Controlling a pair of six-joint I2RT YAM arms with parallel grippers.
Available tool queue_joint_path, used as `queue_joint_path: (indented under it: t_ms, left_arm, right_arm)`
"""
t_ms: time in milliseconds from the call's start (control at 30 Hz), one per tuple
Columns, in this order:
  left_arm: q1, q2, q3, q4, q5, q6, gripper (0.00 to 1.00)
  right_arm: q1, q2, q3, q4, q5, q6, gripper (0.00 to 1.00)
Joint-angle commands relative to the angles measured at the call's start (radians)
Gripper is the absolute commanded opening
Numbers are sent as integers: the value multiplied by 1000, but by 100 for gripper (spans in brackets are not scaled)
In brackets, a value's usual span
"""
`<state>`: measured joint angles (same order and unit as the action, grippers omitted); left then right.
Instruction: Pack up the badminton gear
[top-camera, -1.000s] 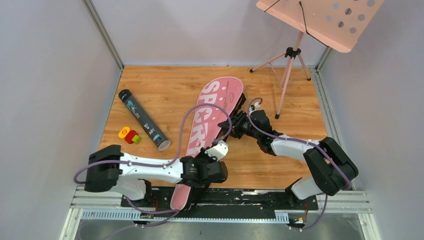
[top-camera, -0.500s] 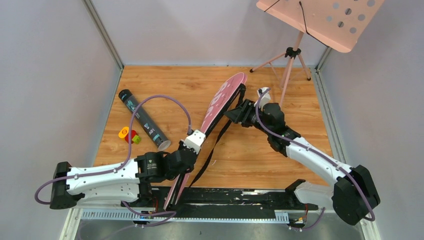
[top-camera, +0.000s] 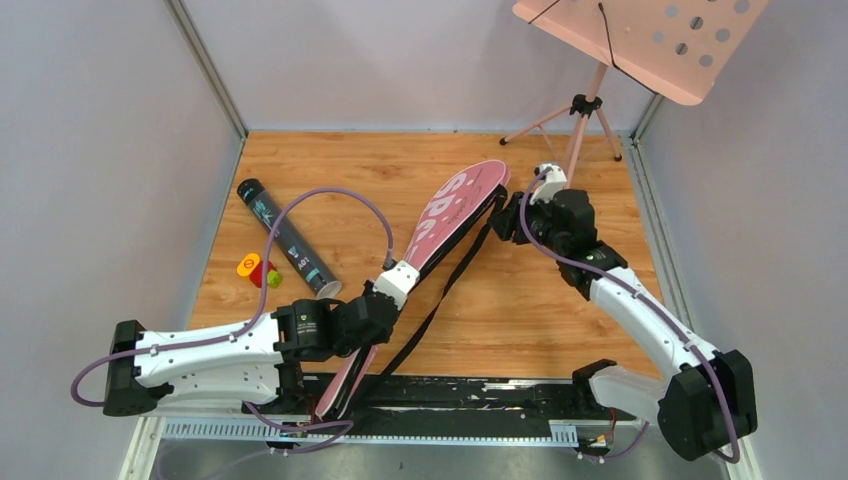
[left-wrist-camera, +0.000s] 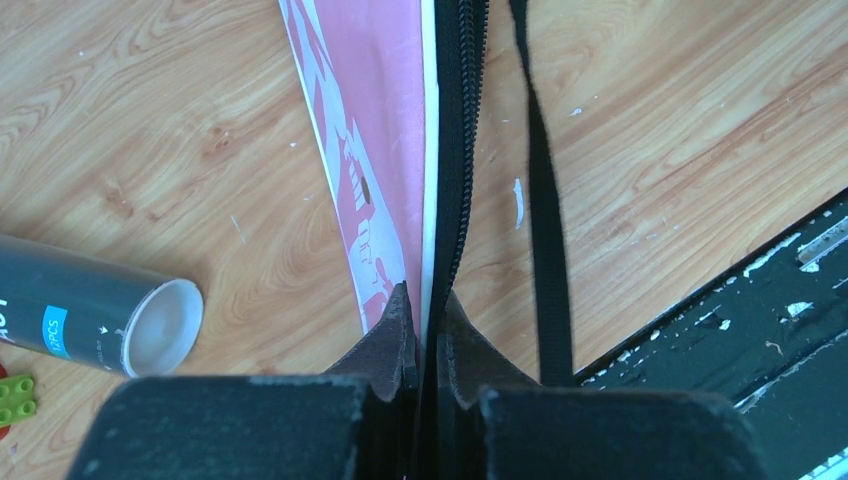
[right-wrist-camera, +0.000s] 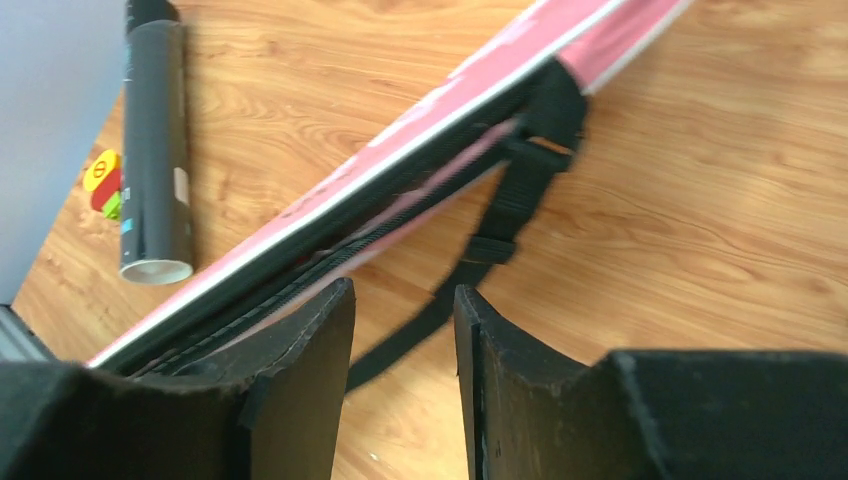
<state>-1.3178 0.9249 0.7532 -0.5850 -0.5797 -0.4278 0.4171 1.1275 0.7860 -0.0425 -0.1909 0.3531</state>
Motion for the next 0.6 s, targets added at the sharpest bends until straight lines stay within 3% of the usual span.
queue_joint_path:
  t_ms: [0, 167, 333, 567]
  left_arm:
    - [0, -22, 68, 59, 0, 2, 0]
    - [0, -30, 66, 58, 7, -1, 0]
    - [0, -31, 66, 61, 11, -5, 0]
    - [0, -38, 69, 64, 19, -13, 0]
  right_arm:
    - [-103, -56, 16, -52, -118, -74, 41]
    - [-145, -71, 5, -51, -120, -74, 38]
    - [-159, -48, -19, -12, -140, -20, 50]
    - [-160, 10, -92, 126, -169, 56, 48]
